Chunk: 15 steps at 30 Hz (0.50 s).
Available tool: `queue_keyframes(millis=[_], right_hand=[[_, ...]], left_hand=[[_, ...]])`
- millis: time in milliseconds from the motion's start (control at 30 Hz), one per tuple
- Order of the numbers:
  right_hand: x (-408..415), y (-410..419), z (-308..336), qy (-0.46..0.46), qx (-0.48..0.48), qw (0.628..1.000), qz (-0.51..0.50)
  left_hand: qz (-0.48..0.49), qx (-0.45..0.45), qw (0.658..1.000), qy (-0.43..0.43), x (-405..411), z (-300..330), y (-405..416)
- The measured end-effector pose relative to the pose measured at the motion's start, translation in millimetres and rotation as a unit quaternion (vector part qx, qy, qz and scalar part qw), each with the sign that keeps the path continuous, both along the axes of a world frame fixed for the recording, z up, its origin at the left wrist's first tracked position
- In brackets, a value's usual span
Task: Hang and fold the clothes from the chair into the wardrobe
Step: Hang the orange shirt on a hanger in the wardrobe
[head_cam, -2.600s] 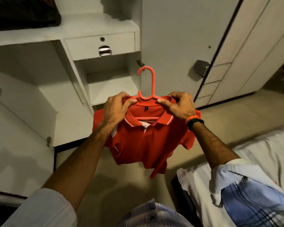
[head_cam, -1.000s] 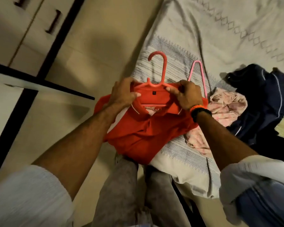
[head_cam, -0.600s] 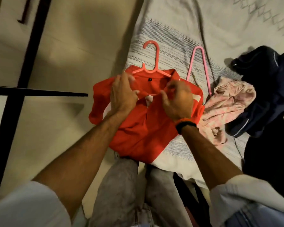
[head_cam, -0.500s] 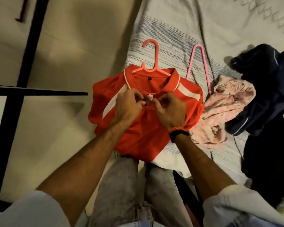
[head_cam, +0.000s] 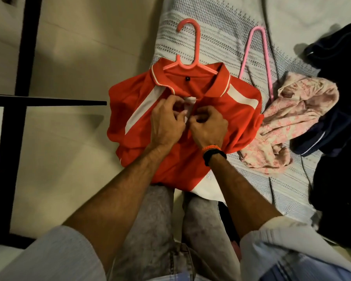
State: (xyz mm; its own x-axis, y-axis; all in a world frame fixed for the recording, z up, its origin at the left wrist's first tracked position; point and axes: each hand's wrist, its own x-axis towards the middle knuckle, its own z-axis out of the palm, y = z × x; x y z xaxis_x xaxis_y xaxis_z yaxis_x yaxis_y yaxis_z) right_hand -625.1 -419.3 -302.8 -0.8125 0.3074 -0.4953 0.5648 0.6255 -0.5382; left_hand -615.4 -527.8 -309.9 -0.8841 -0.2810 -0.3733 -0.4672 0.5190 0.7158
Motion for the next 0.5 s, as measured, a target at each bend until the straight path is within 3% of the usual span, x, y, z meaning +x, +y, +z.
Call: queue_keyframes(millis=[100,333,400,500], right_hand=[[-1.4,4.5,2.7,0.011,-0.031,0.999,-0.034],[-21.6,0.1,4.7,0.098,-0.082,0.988,-0.083],[-26.2,0.5,6.2,0.154,-0.058,0.986,-0.029],[-29.2,6.4,7.7,0.223,-0.026,0.966,0.125]], left_hand=[[0.005,-0.027,0.998,0.052,-6.4,2.4,5.6],[-0.160,-0.161,0.970,0.081,-40.2,2.8,-1.6],[-0.213,-0.207,0.950,0.091,-50.9,0.5,-8.6],[-0.314,-0.188,0.930,0.031,-66.4,3.3,-18.1]])
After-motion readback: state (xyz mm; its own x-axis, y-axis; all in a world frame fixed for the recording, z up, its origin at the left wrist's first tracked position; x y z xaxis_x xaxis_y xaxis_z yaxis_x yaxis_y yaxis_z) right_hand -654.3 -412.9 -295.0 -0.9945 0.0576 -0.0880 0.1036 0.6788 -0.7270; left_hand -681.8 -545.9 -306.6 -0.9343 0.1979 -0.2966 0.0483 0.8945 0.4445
